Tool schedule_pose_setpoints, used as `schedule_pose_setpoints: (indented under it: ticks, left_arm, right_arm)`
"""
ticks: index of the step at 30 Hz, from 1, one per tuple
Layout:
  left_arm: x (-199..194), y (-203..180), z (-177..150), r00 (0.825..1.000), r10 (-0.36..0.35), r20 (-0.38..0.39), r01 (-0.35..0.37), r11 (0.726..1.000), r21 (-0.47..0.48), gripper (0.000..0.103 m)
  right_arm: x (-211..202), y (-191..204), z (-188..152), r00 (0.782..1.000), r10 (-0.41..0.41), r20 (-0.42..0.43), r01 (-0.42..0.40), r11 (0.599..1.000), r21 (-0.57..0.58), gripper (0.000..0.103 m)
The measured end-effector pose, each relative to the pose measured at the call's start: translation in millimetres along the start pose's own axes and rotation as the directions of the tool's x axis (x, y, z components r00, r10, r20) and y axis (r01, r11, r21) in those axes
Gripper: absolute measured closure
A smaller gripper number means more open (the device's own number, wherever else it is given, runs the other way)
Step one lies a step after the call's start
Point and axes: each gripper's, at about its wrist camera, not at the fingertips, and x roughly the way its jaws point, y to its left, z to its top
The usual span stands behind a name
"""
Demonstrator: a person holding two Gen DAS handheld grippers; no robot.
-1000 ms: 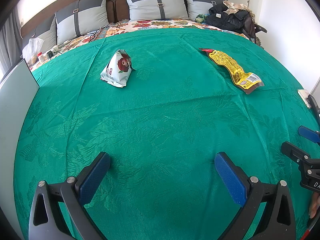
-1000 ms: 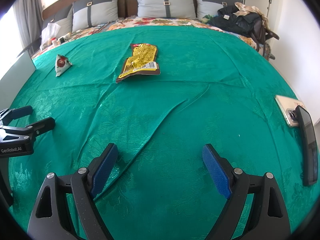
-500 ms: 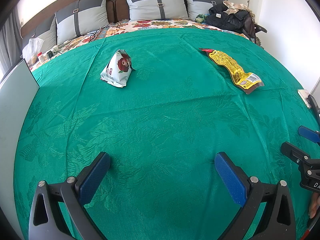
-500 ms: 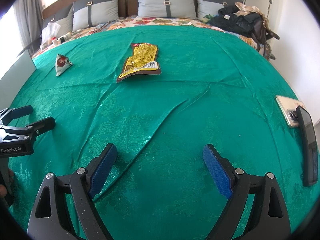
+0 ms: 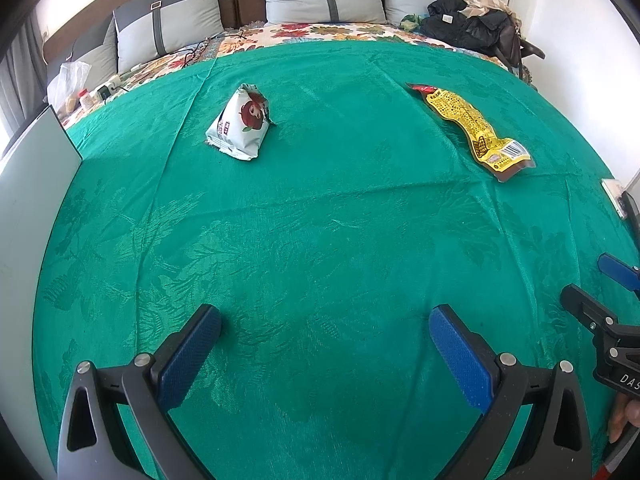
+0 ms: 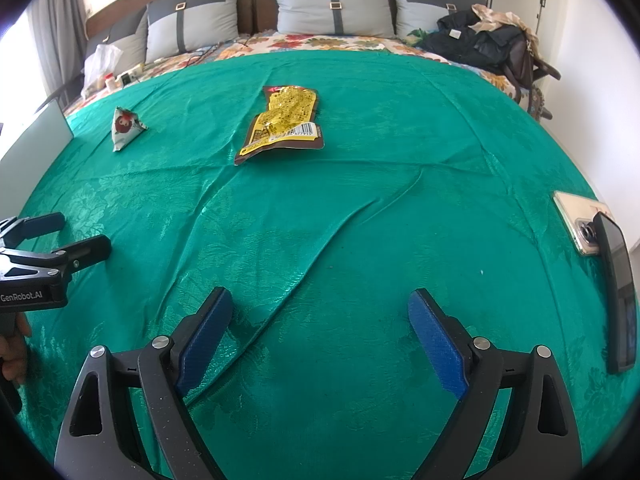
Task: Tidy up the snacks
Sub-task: 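Grasp the white triangular pouch with the left tool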
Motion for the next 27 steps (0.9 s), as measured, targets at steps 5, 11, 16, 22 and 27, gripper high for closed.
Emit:
schedule_pose_setpoints:
  ticks: [5, 11, 16, 22, 27]
  left_arm:
    - [-16, 11, 14, 0.993, 0.005, 0.116, -0.009, 0.999, 0.036, 0.000]
    - [8, 30, 64, 0.996, 0.011, 0.090, -0.016, 0.998, 0.058, 0.000]
    - [43, 50, 98, 0.995, 0.076, 0.062, -0.075, 0.997, -0.024, 0.000]
    - [67, 73, 113, 0.995, 0.093, 0.041, -0.087, 0.988, -0.131, 0.021]
    - [50, 73, 102, 0.996, 0.038, 0.086, -0.031, 0.996, -0.087, 0.055]
  right_arm:
    - [0, 0, 0, 1.000, 0.000, 0.000, 0.000, 1.000, 0.000, 0.011]
    - [0, -1, 0, 1.000, 0.000, 0.000, 0.000, 1.000, 0.000, 0.011]
    - [0, 0, 0, 1.000, 0.001, 0.000, -0.001, 1.000, 0.000, 0.010]
    - [0, -1, 0, 1.000, 0.001, -0.001, -0.001, 1.000, 0.000, 0.010]
    - [1, 4, 1, 1.000, 0.003, -0.003, -0.003, 1.000, -0.002, 0.009]
